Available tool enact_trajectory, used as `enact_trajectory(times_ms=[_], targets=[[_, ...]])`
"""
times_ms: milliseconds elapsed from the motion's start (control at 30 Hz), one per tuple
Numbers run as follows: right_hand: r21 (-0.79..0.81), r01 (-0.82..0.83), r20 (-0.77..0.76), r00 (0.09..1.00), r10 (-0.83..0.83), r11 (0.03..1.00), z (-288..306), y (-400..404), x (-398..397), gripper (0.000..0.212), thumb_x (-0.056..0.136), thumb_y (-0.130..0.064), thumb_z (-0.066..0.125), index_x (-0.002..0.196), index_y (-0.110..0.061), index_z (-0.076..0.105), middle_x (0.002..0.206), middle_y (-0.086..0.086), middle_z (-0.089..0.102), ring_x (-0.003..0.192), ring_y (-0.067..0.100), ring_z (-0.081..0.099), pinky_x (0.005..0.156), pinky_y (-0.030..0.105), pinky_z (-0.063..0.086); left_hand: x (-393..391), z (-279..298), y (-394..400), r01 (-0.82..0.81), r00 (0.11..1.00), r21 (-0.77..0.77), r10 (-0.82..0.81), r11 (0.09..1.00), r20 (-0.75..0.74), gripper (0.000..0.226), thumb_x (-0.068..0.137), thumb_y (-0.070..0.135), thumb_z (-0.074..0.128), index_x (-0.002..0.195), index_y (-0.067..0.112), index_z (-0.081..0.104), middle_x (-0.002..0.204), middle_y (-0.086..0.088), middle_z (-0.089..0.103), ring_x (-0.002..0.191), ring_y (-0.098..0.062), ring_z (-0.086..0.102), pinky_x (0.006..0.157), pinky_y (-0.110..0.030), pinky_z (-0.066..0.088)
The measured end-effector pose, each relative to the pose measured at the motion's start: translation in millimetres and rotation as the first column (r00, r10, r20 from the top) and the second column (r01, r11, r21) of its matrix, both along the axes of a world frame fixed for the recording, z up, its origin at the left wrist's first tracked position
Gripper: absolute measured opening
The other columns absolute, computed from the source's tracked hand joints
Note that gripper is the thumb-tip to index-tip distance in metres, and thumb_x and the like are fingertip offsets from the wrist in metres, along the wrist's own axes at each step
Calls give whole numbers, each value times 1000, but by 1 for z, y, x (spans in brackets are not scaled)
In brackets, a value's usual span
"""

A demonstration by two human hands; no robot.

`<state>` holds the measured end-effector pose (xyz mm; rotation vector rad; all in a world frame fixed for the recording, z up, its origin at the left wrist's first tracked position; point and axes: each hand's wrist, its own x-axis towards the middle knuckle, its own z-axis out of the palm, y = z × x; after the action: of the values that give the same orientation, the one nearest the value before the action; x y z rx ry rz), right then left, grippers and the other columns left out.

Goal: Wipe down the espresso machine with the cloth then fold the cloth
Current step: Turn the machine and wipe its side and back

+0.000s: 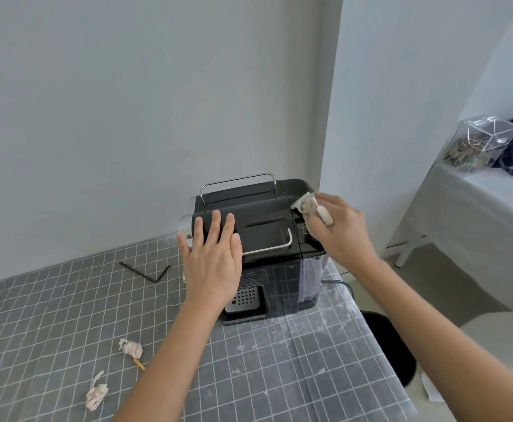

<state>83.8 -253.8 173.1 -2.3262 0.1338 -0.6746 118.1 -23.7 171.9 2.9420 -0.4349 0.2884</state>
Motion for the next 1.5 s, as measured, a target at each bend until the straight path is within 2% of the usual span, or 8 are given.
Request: enact_trajectory(times_ms=[133, 233, 400, 700, 900, 1167, 1400, 1500], targets=[[-84, -61, 81, 994, 68, 995, -20, 20, -39, 19, 90, -10, 63, 106, -11, 73, 127, 3, 63, 128, 20, 49, 106, 24, 37, -1, 1, -2, 13, 1000, -4, -13, 1000, 3, 63, 94, 47, -4, 150, 29, 21, 158, 1, 18, 147, -28, 12, 117, -55, 3], [-70, -138, 198, 969, 149, 988, -26, 19, -63, 18, 84, -12, 64, 95, -9, 77, 117, -3, 67, 123, 17, 55, 107, 27, 43, -2, 1, -2, 15, 1000, -3, -15, 1000, 0, 64, 94, 46, -5, 150, 28, 19, 158, 0, 18, 147, -28, 11, 117, -54, 2], [201, 202, 170, 957, -237, 959, -10, 9, -53, 18, 88, -21, 61, 95, -16, 77, 112, -10, 70, 109, 8, 63, 96, 38, 52, -3, 2, -3, 14, 1000, -10, -14, 1000, 8, 67, 92, 47, -8, 150, 27, 18, 158, 0, 17, 147, -28, 8, 117, -52, 0], [-112, -118, 214, 967, 140, 987, -28, 23, -68, 18, 83, -7, 65, 97, -8, 77, 120, 0, 66, 126, 20, 53, 110, 31, 41, -3, 2, -2, 13, 1000, -7, -12, 1000, 10, 63, 95, 45, -3, 150, 26, 22, 158, -1, 20, 147, -29, 10, 116, -51, 0], [153, 197, 151, 964, -220, 968, 9, 14, -44, 14, 87, -13, 66, 92, -16, 79, 113, -9, 70, 100, 7, 63, 94, 27, 49, -2, 1, -2, 16, 1000, -6, -16, 1000, 17, 67, 92, 47, -7, 150, 26, 19, 158, 0, 19, 147, -28, 8, 116, -49, -2], [-182, -120, 162, 975, 150, 976, -30, 19, -55, 28, 87, -6, 65, 114, -9, 73, 129, 5, 63, 133, 22, 49, 115, 34, 36, -3, 0, 1, 17, 999, -11, -17, 1000, 28, 64, 95, 46, -3, 150, 25, 22, 157, -1, 22, 147, -28, 10, 115, -47, -5], [0, 21, 193, 981, -20, 1000, -52, 17, -101, 18, 81, -14, 63, 87, -9, 79, 111, -3, 71, 109, 12, 64, 96, 22, 50, -2, 1, 0, 19, 1000, -7, -19, 1000, 10, 62, 95, 44, -1, 150, 25, 21, 158, -1, 19, 147, -27, 7, 116, -47, -3], [51, 102, -66, 993, -99, 993, -94, 21, -137, 18, 84, -24, 63, 90, -17, 78, 106, -15, 68, 97, 4, 62, 86, 15, 47, -2, 1, 0, 27, 999, -20, -26, 999, 20, 59, 98, 42, 4, 150, 23, 24, 157, -2, 23, 147, -29, 10, 117, -50, 1]])
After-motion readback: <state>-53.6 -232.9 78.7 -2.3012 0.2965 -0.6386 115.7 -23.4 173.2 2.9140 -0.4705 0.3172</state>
